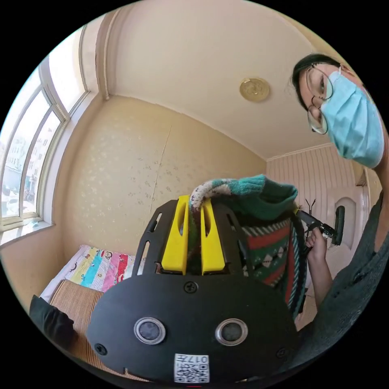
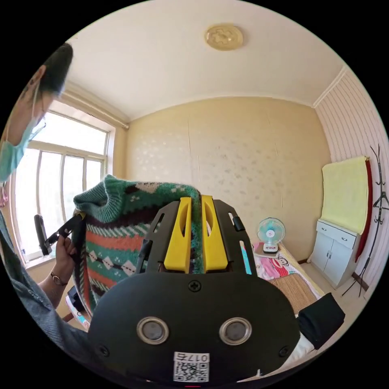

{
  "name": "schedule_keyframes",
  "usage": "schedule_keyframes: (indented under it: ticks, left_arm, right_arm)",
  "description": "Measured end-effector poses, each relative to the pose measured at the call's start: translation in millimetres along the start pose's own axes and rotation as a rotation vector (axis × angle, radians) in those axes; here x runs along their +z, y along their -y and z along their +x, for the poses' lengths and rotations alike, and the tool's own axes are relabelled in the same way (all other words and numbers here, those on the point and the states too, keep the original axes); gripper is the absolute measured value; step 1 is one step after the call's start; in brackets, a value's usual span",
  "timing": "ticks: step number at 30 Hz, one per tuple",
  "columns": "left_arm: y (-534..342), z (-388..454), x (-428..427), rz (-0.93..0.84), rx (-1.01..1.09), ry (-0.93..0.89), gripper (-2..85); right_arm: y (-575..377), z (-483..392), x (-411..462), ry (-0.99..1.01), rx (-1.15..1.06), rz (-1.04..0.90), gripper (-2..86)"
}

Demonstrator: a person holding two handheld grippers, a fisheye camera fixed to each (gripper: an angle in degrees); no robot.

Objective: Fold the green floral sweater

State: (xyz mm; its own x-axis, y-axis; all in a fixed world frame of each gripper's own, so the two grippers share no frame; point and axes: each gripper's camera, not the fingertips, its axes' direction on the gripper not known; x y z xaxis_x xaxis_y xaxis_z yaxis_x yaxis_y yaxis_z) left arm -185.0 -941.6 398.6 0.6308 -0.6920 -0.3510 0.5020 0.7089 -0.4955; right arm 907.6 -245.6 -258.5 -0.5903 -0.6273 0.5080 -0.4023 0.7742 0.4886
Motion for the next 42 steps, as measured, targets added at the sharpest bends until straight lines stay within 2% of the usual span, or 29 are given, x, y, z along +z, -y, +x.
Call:
schedule_keyframes:
  ticks: [1, 4, 5, 6, 7, 8, 9, 11, 13, 15, 17, 20, 22, 27, 31, 33, 36, 42]
  left_arm:
    - [-0.7, -11.1, 19.7, -0.024, -0.009, 0.007, 4.9]
    - [-12.9, -92.6, 149.3, -0.249, -0.081, 0.013, 5.8]
    - [-27.0, -131.2, 206.1, -0.372, -0.091, 0.069, 7.0]
    - [-49.1, -176.7, 261.2, -0.523, -0.13, 0.113, 8.2]
    - [-62.1, -200.4, 285.3, -0.609, -0.164, 0.136, 8.8]
    - [-90.6, -245.4, 320.6, -0.771, -0.246, 0.2, 8.2]
    - [-116.2, -281.6, 333.1, -0.862, -0.317, 0.286, 7.1]
    - [-152.4, -322.7, 325.0, -0.915, -0.407, 0.353, 5.9]
    - [-195.9, -351.2, 304.3, -0.965, -0.486, 0.322, 6.5]
    - [-263.5, -375.4, 270.6, -1.092, -0.518, 0.301, 7.2]
    - [-318.8, -393.0, 243.0, -1.206, -0.589, 0.321, 8.2]
    - [-393.7, -416.4, 211.0, -1.3, -0.776, 0.293, 10.0]
    - [-420.8, -420.0, 210.6, -1.322, -0.821, 0.262, 10.3]
    - [-464.4, -407.5, 278.7, -1.456, -0.669, 0.14, 12.5]
    - [-510.3, -404.4, 310.2, -1.617, -0.582, 0.137, 12.0]
    - [-513.9, -406.7, 308.0, -1.603, -0.509, 0.218, 9.4]
    - [-506.1, -421.5, 301.0, -1.574, -0.544, 0.221, 7.5]
    - [-492.2, -438.8, 289.7, -1.626, -0.374, 0.125, 5.0]
  right_arm:
    - [-4.9, 9.7, 56.8, -0.013, 0.005, -0.096, 2.6]
    - [-33.6, 38.6, 232.1, -0.015, -0.015, -0.413, 3.1]
    - [-58.0, 50.0, 304.3, -0.018, -0.036, -0.569, 3.3]
    - [-73.7, 57.8, 337.3, -0.014, -0.024, -0.65, 3.4]
    - [-112.8, 74.6, 393.5, 0.018, 0.026, -0.81, 3.1]
    - [-156.2, 92.3, 430.1, 0.022, 0.114, -0.957, 2.3]
    - [-177.5, 100.2, 439.7, 0.029, 0.163, -1.001, 2.2]
    - [-259.8, 116.8, 440.7, 0.161, 0.279, -1.059, 1.4]
    - [-333.3, 121.5, 423.4, 0.2, 0.307, -1.127, 0.9]
    - [-416.5, 126.5, 398.0, 0.208, 0.341, -1.256, 0.7]
    - [-528.8, 139.6, 350.1, 0.207, 0.489, -1.445, 0.5]
    - [-625.1, 153.0, 281.1, 0.212, 0.71, -1.561, 0.5]
    - [-656.4, 154.4, 248.5, 0.205, 0.79, -1.592, 0.5]
    - [-684.3, 149.5, 216.3, 0.179, 0.837, -1.581, 0.4]
    - [-704.1, 133.4, 250.3, 0.212, 0.686, -1.64, 0.4]
    - [-715.4, 124.5, 277.0, 0.219, 0.588, -1.68, 0.4]
    - [-735.9, 108.0, 333.5, 0.228, 0.378, -1.733, 0.5]
    - [-764.7, 59.9, 430.4, 0.213, -0.002, -1.694, 0.4]
